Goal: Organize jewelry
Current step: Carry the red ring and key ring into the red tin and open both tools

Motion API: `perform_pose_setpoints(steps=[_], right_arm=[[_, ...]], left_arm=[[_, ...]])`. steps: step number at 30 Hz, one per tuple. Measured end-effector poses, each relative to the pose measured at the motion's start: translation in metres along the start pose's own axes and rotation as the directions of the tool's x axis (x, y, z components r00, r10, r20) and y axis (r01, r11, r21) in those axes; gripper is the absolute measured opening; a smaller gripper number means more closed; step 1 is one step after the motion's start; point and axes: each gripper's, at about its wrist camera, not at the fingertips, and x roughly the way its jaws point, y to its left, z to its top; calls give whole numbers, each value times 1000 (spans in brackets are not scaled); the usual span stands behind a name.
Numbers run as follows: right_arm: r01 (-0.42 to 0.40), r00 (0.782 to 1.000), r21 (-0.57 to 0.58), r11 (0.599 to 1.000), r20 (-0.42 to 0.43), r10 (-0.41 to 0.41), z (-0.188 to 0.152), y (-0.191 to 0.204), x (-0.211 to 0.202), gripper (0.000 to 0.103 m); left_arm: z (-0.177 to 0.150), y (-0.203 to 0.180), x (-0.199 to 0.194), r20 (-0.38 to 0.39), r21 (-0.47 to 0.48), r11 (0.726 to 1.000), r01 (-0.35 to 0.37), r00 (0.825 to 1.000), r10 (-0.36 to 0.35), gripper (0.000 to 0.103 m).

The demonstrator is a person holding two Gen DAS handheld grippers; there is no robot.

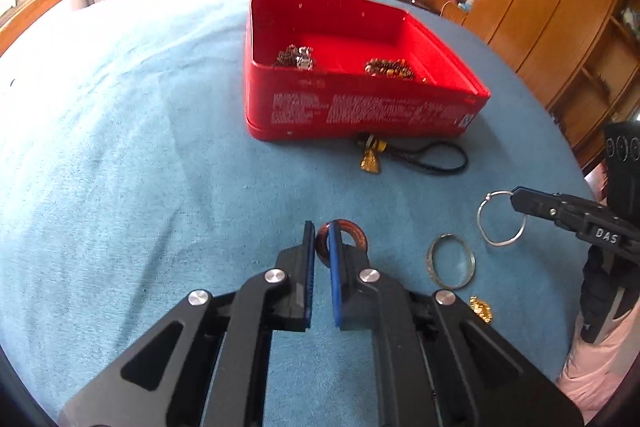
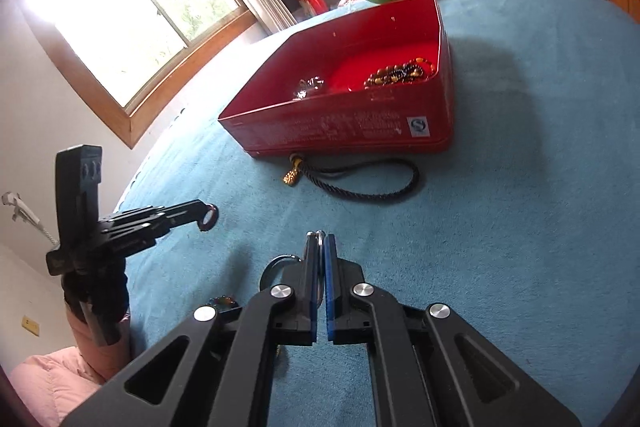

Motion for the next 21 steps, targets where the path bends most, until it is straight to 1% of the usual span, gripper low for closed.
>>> perform_pose_setpoints(steps=[3, 7, 11, 16, 18, 21], right_arm=[[10, 1000, -9, 1000, -3, -10, 4, 3, 0, 2], [28, 1000, -25, 999, -2, -28, 16, 5, -3, 2], [31, 999, -46, 998, 13, -31, 32, 10, -10, 2], [26, 999, -77, 997, 45, -23, 64, 18, -21, 2], [28, 998, -91, 995, 64, -22, 83, 22, -24, 2], [43, 996, -97, 994, 88, -35, 109, 23, -21, 2]], left_arm=[[3, 2, -3, -3, -11, 1000, 23, 1000, -23, 5], [14, 2, -2, -3, -8, 1000, 15, 1000, -15, 5], [28, 0, -11, 11, 7, 1000, 19, 1000, -19, 5], [61, -10, -21, 47, 35, 999, 14, 999, -16, 5], [76, -13, -25, 64, 42, 999, 12, 998, -15, 5], [102, -17, -23, 89, 47, 999, -9, 996, 5, 5]])
